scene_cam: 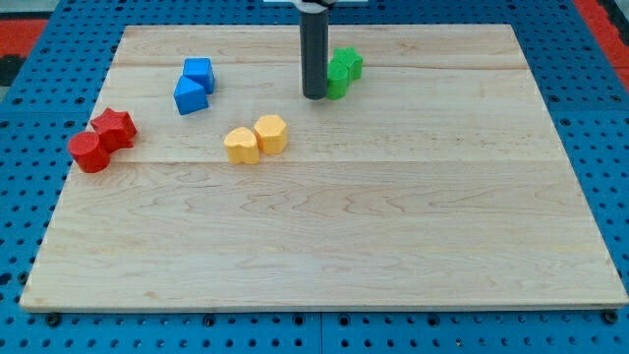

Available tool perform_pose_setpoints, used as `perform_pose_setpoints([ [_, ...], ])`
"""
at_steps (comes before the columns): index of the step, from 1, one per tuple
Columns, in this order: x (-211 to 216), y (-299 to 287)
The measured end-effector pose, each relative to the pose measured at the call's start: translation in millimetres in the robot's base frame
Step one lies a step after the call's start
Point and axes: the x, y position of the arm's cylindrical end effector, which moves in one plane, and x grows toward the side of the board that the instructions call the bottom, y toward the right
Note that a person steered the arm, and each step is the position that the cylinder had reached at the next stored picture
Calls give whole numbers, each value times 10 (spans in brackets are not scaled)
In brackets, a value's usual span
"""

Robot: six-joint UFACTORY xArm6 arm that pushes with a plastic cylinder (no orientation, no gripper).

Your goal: Keep arm in between red blocks and green blocks

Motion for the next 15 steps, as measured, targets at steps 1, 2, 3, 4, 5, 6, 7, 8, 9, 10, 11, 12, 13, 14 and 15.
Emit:
perform_pose_setpoints([
  [1,387,-467],
  [2,600,-949],
  [3,325,-930],
  [4,140,-930],
  [5,140,-918],
  [6,140,-916],
  [7,140,-916],
  [8,140,-922],
  [9,140,-941],
  [10,140,-948],
  [11,140,-948],
  [12,-2,-724],
  [13,71,-661],
  [14,124,-840],
  [15,312,-841],
])
